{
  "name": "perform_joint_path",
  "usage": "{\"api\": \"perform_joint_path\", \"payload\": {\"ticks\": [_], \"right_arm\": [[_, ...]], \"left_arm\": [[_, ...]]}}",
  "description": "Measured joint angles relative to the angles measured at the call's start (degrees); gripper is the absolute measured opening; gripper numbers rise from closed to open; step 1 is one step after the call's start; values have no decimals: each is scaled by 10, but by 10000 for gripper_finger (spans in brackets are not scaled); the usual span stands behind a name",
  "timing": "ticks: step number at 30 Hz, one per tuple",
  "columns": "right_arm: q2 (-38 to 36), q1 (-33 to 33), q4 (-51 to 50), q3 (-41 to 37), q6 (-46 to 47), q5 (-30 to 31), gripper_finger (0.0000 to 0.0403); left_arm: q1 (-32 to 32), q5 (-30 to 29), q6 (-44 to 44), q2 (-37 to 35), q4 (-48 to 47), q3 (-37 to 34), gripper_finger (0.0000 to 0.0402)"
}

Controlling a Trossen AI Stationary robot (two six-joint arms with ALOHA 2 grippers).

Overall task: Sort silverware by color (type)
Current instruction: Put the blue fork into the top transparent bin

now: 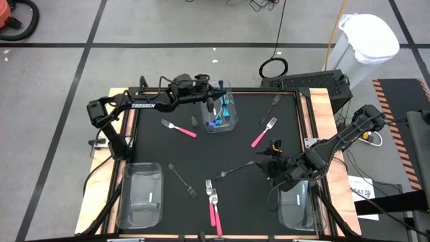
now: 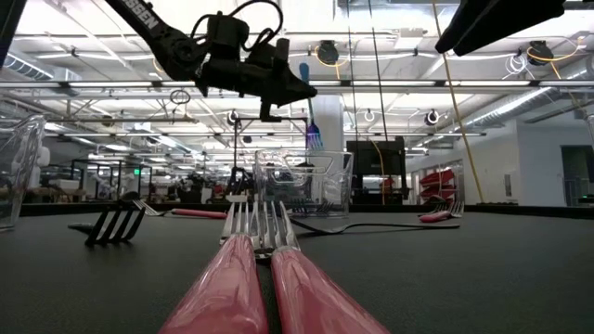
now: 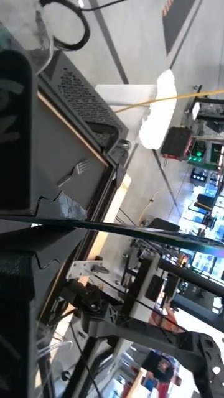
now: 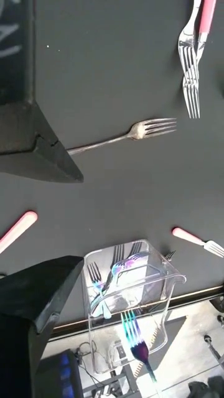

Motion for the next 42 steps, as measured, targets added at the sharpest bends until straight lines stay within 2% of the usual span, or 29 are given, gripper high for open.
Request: {"api": "perform_joint_path", "payload": {"ticks": [16, 23, 27, 31, 37, 42], "right_arm": [[0, 0, 0, 0, -5, 0, 199], [0, 0, 0, 0, -6, 0, 199], [0, 0, 0, 0, -6, 0, 199], [0, 0, 0, 0, -6, 0, 199], [0, 0, 0, 0, -6, 0, 199], [0, 0, 0, 0, -6, 0, 199]], "left_arm": [[66, 17, -64, 91, 14, 0, 15], [66, 28, -77, 113, 13, 0, 15], [59, 15, -75, 113, 5, 0, 19], [55, 10, -74, 113, 4, 0, 43], [48, -33, -70, 112, -22, 0, 103], [45, -37, -61, 112, -25, 1, 142]]}}
